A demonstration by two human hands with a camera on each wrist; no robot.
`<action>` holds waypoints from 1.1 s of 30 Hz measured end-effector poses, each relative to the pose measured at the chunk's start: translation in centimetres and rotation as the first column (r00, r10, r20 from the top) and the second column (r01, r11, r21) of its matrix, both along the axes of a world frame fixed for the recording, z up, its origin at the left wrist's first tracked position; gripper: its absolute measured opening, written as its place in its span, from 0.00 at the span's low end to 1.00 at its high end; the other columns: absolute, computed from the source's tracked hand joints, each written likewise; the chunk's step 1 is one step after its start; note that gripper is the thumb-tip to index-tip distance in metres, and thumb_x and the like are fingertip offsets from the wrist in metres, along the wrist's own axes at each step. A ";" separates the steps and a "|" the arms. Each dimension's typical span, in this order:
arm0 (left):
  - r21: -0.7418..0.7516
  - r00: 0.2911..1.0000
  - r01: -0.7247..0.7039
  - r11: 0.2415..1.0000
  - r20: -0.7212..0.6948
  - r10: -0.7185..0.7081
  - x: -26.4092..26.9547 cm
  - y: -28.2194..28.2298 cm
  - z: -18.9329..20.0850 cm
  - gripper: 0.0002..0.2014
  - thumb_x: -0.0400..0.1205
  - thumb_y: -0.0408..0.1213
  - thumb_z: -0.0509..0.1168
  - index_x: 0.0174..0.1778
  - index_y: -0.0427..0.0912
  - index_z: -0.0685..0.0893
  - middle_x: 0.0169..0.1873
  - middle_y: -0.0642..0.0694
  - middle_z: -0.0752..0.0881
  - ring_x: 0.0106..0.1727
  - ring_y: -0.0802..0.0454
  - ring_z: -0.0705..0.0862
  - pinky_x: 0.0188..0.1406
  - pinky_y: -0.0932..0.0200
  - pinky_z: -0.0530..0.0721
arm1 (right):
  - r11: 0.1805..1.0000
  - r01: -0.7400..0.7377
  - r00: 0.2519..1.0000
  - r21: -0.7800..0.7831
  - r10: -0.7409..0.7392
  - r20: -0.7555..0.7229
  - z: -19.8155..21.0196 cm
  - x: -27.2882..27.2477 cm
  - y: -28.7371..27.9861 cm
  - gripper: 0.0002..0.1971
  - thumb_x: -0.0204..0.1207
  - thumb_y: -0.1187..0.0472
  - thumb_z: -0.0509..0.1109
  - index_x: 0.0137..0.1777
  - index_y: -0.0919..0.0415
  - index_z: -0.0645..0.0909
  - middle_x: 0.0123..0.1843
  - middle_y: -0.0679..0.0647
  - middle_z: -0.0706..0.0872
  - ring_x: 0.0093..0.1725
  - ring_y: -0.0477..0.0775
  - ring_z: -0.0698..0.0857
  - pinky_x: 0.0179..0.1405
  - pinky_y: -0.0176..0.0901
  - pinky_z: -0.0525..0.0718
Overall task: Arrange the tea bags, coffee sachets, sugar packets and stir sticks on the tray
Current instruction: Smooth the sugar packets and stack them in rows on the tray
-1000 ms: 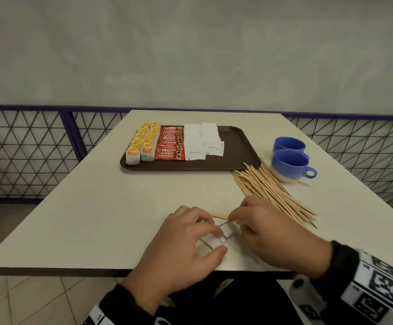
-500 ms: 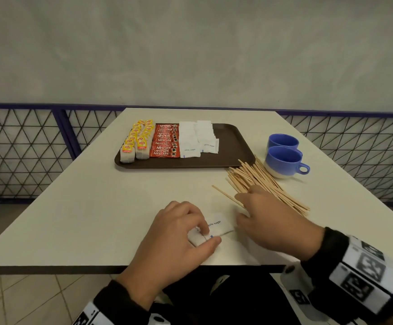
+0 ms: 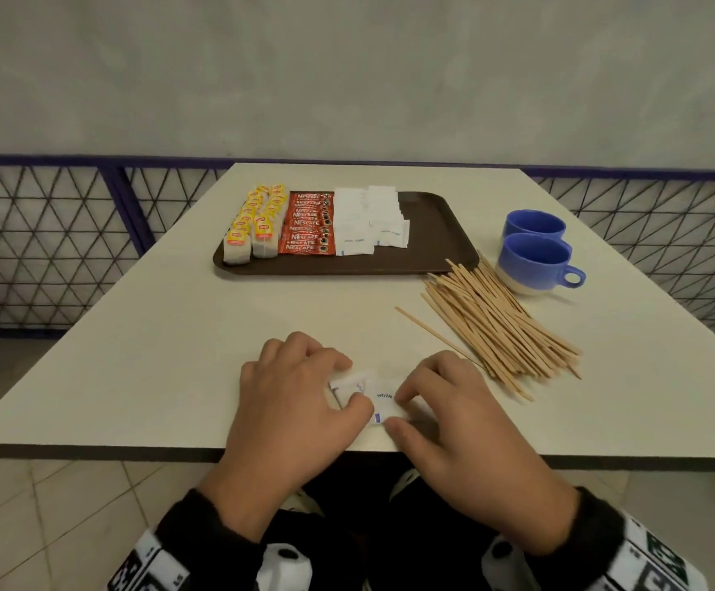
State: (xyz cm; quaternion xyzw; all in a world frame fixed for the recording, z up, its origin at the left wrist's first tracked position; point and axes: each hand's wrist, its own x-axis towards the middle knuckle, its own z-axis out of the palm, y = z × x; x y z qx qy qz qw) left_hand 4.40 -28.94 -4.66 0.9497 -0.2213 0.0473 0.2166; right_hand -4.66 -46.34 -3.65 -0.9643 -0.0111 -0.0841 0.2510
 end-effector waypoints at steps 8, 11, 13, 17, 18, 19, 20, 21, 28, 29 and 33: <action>-0.069 1.000 0.013 0.998 -0.021 -0.014 -0.1 -0.1 0.0 0.20 0.69 0.63 0.53 0.50 0.63 0.83 0.50 0.68 0.75 0.56 0.65 0.71 0.63 0.57 0.71 | 0.995 -0.024 0.999 0.093 0.020 0.044 -0.5 1.4 0.1 0.07 0.80 0.49 0.73 0.47 0.40 0.77 0.57 0.33 0.78 0.63 0.38 0.71 0.65 0.38 0.76; -0.146 0.997 0.032 0.989 -0.059 -0.041 -0.1 0.1 0.4 0.08 0.73 0.57 0.63 0.44 0.62 0.79 0.48 0.68 0.78 0.57 0.66 0.72 0.63 0.57 0.72 | 0.998 0.004 0.996 0.069 -0.010 0.084 -0.9 1.8 0.7 0.03 0.81 0.48 0.71 0.50 0.40 0.79 0.60 0.32 0.78 0.65 0.38 0.70 0.67 0.39 0.73; -0.221 0.994 0.032 0.975 -0.094 -0.054 -0.2 0.3 0.7 0.06 0.77 0.48 0.70 0.46 0.60 0.79 0.46 0.69 0.79 0.60 0.72 0.70 0.63 0.58 0.72 | 1.000 0.013 0.994 0.005 -0.013 0.104 -1.2 1.7 1.1 0.03 0.82 0.47 0.68 0.54 0.39 0.79 0.65 0.31 0.77 0.68 0.37 0.67 0.68 0.37 0.69; -0.278 0.986 0.060 0.959 -0.135 -0.100 0.0 0.5 0.7 0.14 0.79 0.42 0.70 0.56 0.63 0.80 0.46 0.68 0.82 0.60 0.76 0.69 0.64 0.61 0.71 | 0.999 0.011 0.996 -0.049 -0.007 0.085 -1.3 1.9 1.6 0.03 0.84 0.45 0.63 0.55 0.37 0.75 0.65 0.30 0.75 0.67 0.36 0.67 0.67 0.36 0.66; -0.282 0.984 0.066 0.957 -0.140 -0.109 0.1 0.5 0.7 0.15 0.79 0.42 0.70 0.58 0.64 0.80 0.47 0.68 0.83 0.60 0.75 0.70 0.64 0.61 0.71 | 0.999 0.014 0.997 -0.040 -0.011 0.080 -1.2 2.0 1.5 0.02 0.84 0.45 0.63 0.54 0.37 0.74 0.64 0.30 0.75 0.66 0.36 0.67 0.66 0.36 0.67; -0.290 0.982 0.066 0.955 -0.151 -0.113 0.2 0.4 0.6 0.16 0.80 0.41 0.69 0.60 0.65 0.80 0.47 0.67 0.83 0.60 0.74 0.71 0.64 0.62 0.70 | 1.000 0.016 0.997 -0.025 -0.014 0.077 -1.1 2.0 1.5 0.02 0.84 0.45 0.64 0.54 0.37 0.74 0.63 0.30 0.74 0.65 0.36 0.67 0.65 0.37 0.68; -0.300 0.980 0.055 0.952 -0.165 -0.108 0.4 0.4 0.5 0.17 0.81 0.41 0.69 0.61 0.66 0.80 0.47 0.68 0.83 0.59 0.73 0.72 0.64 0.62 0.70 | 1.000 0.018 0.997 -0.004 -0.018 0.071 -1.0 2.1 1.4 0.02 0.83 0.44 0.65 0.53 0.37 0.75 0.61 0.30 0.74 0.64 0.36 0.67 0.65 0.37 0.68; -0.311 0.979 0.040 0.950 -0.176 -0.099 0.5 0.4 0.3 0.17 0.82 0.40 0.68 0.62 0.66 0.79 0.48 0.69 0.83 0.58 0.72 0.73 0.64 0.63 0.71 | 1.000 0.021 0.998 0.017 -0.022 0.059 -1.0 2.1 1.3 0.03 0.82 0.44 0.66 0.52 0.37 0.76 0.60 0.30 0.74 0.64 0.36 0.67 0.64 0.36 0.68; -0.458 0.983 -0.078 0.885 -0.183 -0.009 1.1 -0.2 -0.1 0.19 0.84 0.34 0.67 0.63 0.64 0.82 0.44 0.67 0.84 0.44 0.62 0.83 0.45 0.66 0.80 | 0.960 0.027 0.998 0.280 -0.041 0.045 -0.6 2.9 2.0 0.15 0.76 0.55 0.78 0.51 0.38 0.74 0.57 0.32 0.72 0.60 0.33 0.76 0.54 0.23 0.74; -0.498 0.982 -0.092 0.862 -0.189 -0.005 1.1 -0.1 0.0 0.18 0.84 0.33 0.66 0.62 0.64 0.82 0.44 0.65 0.84 0.42 0.62 0.84 0.42 0.68 0.79 | 0.947 0.034 0.997 0.320 -0.054 0.055 -0.7 3.1 2.0 0.17 0.75 0.57 0.79 0.51 0.38 0.74 0.57 0.33 0.73 0.61 0.32 0.76 0.54 0.20 0.73; -0.662 0.970 -0.143 0.735 -0.240 -0.028 1.7 0.0 0.7 0.17 0.84 0.30 0.67 0.60 0.58 0.85 0.42 0.58 0.86 0.34 0.55 0.88 0.32 0.68 0.83 | 0.797 0.043 0.974 0.603 -0.167 0.152 -1.1 3.7 1.4 0.17 0.69 0.57 0.84 0.52 0.43 0.82 0.55 0.41 0.84 0.58 0.45 0.83 0.56 0.39 0.80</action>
